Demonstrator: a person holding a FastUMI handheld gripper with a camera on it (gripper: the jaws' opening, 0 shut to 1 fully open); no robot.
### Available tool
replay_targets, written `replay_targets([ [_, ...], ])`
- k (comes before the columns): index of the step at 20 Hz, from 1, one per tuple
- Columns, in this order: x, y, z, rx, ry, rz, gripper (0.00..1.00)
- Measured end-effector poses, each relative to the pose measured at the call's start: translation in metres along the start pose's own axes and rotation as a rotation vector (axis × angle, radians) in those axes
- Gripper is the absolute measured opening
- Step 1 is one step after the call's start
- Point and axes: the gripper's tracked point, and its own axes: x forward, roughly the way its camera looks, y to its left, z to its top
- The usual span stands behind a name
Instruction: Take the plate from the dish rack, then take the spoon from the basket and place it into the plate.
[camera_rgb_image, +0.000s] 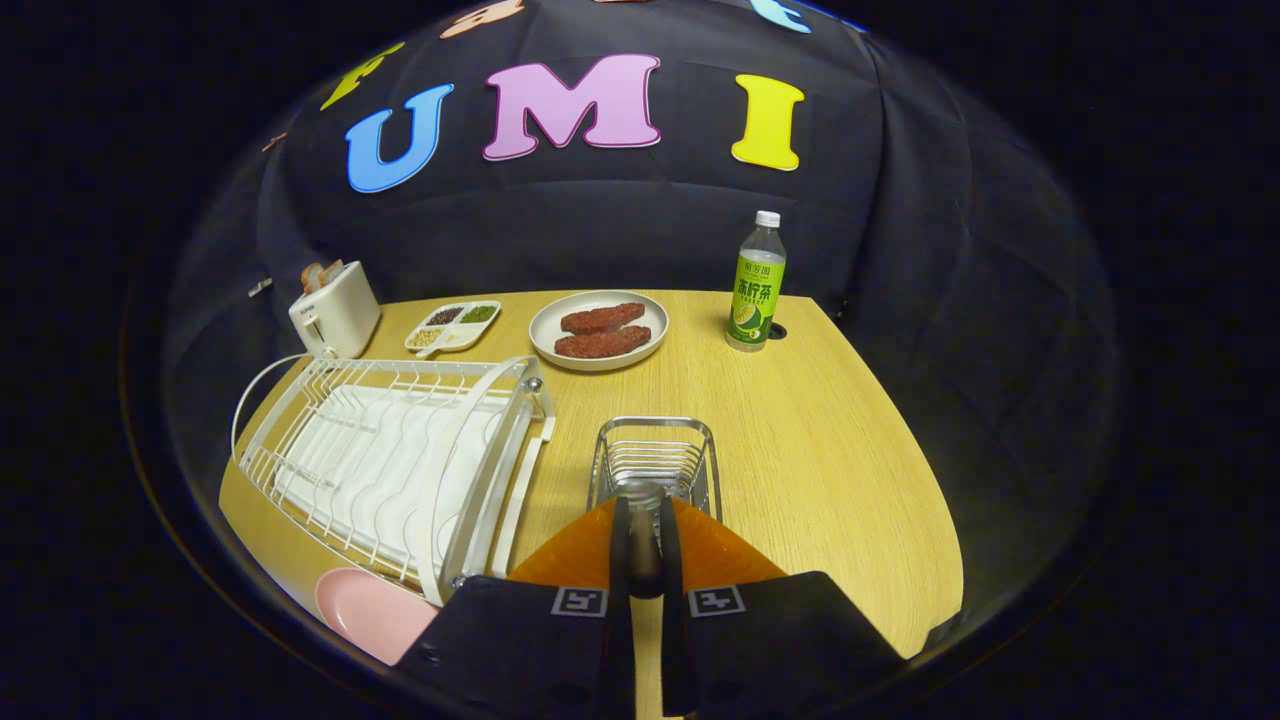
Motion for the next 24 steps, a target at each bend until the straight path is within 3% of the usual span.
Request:
replay_targets([
  [9, -0.038, -0.008, 0.103, 0.013, -0.163, -0.003, 0.14],
  [13, -0.081, 0.015, 0.129, -0.009, -0.213, 0.060, 0.14],
  [17, -0.119, 0.053, 0.117, -0.036, -0.177, 0.157, 0.14],
  [24, -0.148, 0.145, 0.035, -0.082, -0.021, 0.341, 0.14],
])
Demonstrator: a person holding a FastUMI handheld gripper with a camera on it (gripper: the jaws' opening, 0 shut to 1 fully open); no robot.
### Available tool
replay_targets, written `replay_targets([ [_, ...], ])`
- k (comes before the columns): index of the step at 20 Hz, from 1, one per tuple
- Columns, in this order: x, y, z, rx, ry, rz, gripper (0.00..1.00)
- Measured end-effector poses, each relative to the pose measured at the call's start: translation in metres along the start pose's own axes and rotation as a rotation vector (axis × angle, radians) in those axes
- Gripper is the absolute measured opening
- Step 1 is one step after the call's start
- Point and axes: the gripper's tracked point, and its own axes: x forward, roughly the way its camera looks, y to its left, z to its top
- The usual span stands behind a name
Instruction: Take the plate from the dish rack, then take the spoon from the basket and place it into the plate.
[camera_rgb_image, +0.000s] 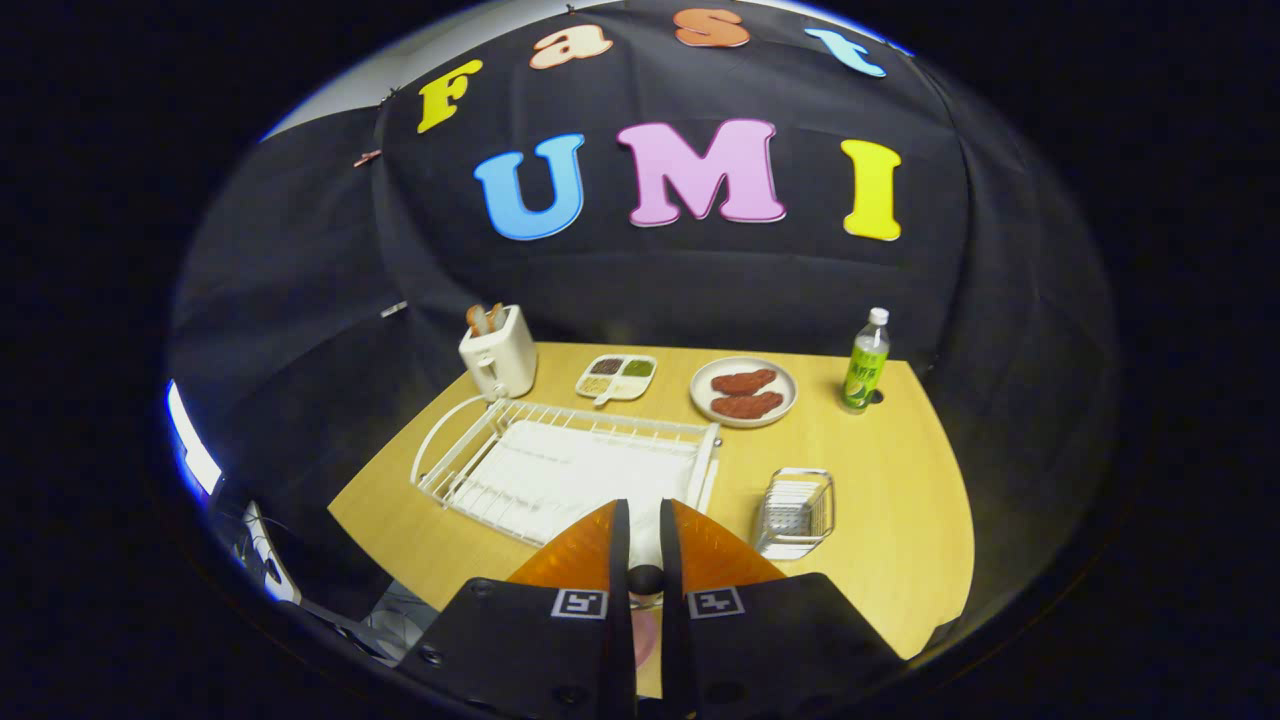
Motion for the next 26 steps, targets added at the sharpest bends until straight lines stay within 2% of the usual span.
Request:
replay_targets([
  [6, 0.040, 0.070, -0.049, -0.034, 0.079, 0.136, 0.14],
  [10, 0.065, 0.101, -0.062, -0.086, 0.073, 0.206, 0.15],
  [15, 0.071, 0.101, -0.089, -0.195, 0.083, 0.219, 0.16],
  [20, 0.050, 0.082, -0.117, -0.191, 0.145, 0.225, 0.20],
  [25, 0.061, 0.057, -0.146, -0.148, 0.219, 0.186, 0.19],
  [26, 0.064, 0.054, -0.148, -0.149, 0.230, 0.176, 0.23],
])
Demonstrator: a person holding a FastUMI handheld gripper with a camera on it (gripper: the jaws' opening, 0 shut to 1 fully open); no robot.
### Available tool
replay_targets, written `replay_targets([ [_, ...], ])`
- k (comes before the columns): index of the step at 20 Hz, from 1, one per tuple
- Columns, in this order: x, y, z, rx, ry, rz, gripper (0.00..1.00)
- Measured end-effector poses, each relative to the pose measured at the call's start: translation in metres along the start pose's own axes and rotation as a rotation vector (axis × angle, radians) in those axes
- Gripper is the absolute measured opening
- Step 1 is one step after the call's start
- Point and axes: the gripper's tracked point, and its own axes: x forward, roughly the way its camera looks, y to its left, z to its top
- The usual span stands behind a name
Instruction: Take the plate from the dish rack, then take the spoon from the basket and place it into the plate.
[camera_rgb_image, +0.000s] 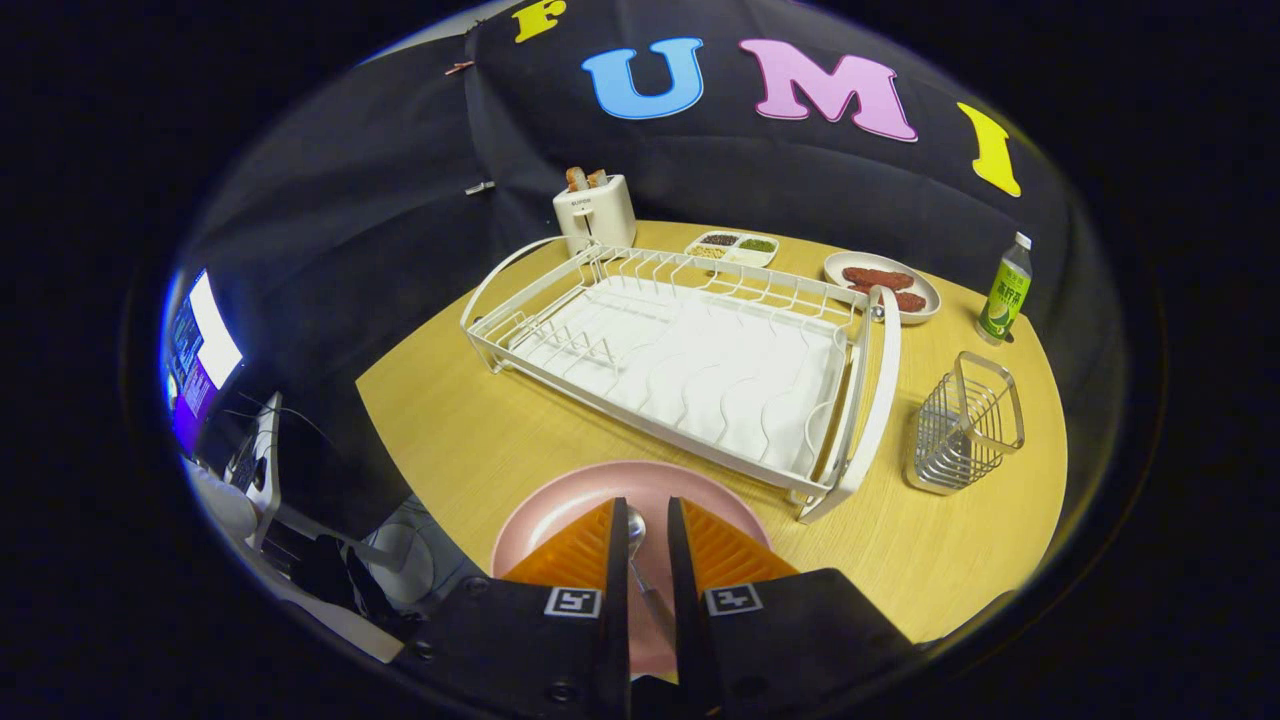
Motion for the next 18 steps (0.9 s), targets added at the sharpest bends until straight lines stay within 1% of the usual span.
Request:
replay_targets([
  [2, 0.001, 0.001, 0.003, 0.016, -0.001, 0.005, 0.28],
  [3, 0.001, 0.002, 0.006, 0.024, -0.008, 0.008, 0.38],
  [4, 0.000, 0.001, 0.008, 0.029, -0.012, 0.008, 0.41],
  [7, -0.003, -0.002, 0.011, 0.049, -0.016, 0.002, 0.61],
  [8, -0.003, -0.002, 0.011, 0.056, -0.015, 0.007, 0.64],
  [9, -0.004, -0.002, 0.013, 0.060, -0.018, 0.009, 0.75],
  [11, -0.009, -0.003, 0.017, 0.053, -0.026, 0.007, 0.89],
  [14, -0.017, -0.005, 0.026, 0.047, -0.047, 0.007, 0.94],
  [15, -0.020, -0.005, 0.029, 0.046, -0.055, 0.006, 0.98],
  [18, -0.031, -0.004, 0.044, 0.044, -0.083, 0.007, 0.98],
])
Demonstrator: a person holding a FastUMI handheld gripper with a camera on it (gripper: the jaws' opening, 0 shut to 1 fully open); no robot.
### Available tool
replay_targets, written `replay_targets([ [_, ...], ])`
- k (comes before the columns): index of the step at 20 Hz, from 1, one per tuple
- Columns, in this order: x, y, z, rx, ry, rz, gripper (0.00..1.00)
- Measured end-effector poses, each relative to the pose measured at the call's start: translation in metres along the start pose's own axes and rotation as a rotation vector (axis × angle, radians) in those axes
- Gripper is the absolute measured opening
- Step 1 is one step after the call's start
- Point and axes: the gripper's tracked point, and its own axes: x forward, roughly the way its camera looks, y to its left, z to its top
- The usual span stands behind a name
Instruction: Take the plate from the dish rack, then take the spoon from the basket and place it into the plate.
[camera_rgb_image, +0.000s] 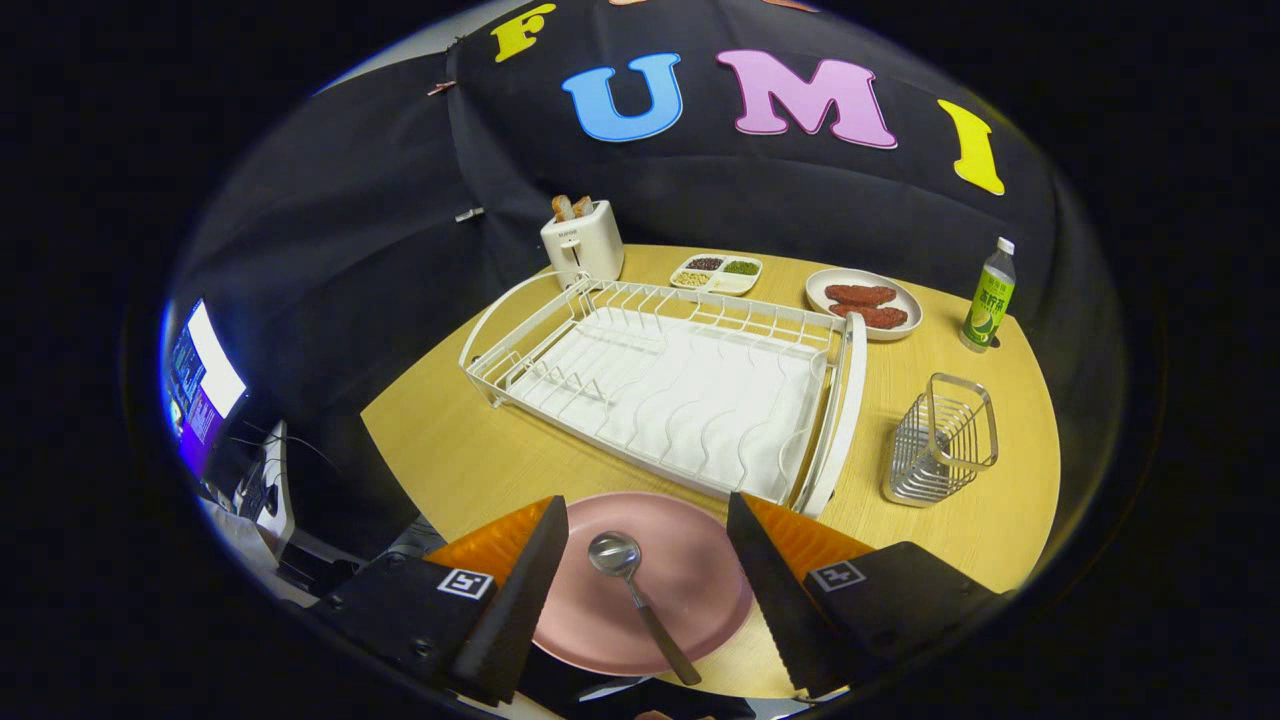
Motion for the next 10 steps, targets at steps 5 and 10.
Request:
replay_targets([
  [5, -0.022, -0.010, 0.054, 0.011, -0.104, -0.037, 0.98],
  [10, -0.058, -0.024, 0.124, -0.007, -0.266, -0.101, 0.98],
])
